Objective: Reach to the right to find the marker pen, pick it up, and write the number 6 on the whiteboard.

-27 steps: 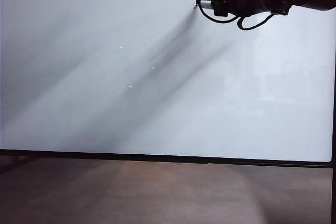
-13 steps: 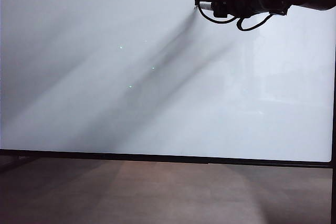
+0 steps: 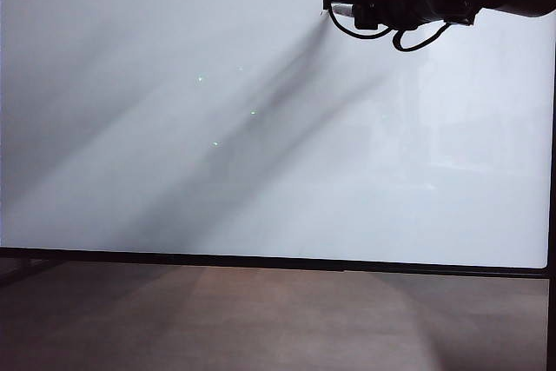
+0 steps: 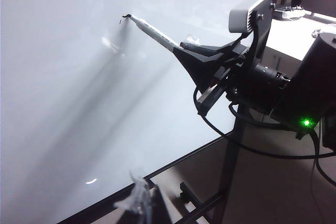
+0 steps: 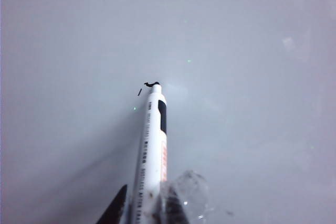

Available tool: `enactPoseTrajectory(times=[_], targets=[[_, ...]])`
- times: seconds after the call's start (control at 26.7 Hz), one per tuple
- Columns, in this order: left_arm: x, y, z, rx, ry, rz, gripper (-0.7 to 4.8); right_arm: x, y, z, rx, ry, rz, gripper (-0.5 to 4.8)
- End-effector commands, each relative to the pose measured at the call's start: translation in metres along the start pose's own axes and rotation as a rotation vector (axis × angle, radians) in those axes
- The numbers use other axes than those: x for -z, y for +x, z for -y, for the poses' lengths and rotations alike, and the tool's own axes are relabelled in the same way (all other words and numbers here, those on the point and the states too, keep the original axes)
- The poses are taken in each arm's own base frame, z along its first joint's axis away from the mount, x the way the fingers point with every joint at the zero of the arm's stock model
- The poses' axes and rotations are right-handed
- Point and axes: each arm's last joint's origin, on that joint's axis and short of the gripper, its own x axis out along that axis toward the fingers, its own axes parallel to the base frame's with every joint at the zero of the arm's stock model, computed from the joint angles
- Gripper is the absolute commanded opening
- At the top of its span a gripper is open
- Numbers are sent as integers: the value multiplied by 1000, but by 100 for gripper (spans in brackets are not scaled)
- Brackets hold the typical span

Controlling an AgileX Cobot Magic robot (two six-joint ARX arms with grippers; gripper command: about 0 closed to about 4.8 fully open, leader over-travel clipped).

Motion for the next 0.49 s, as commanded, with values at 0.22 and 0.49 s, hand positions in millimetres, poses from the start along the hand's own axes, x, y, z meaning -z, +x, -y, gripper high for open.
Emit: enactPoseTrajectory(times=[0.22,0.49], targets=[[-3,-1,0,3,5,20,-7,-5,0,4,107,7,11,-1],[-3,-1,0,2,5,20,-7,-5,0,4,156,7,3,-1]])
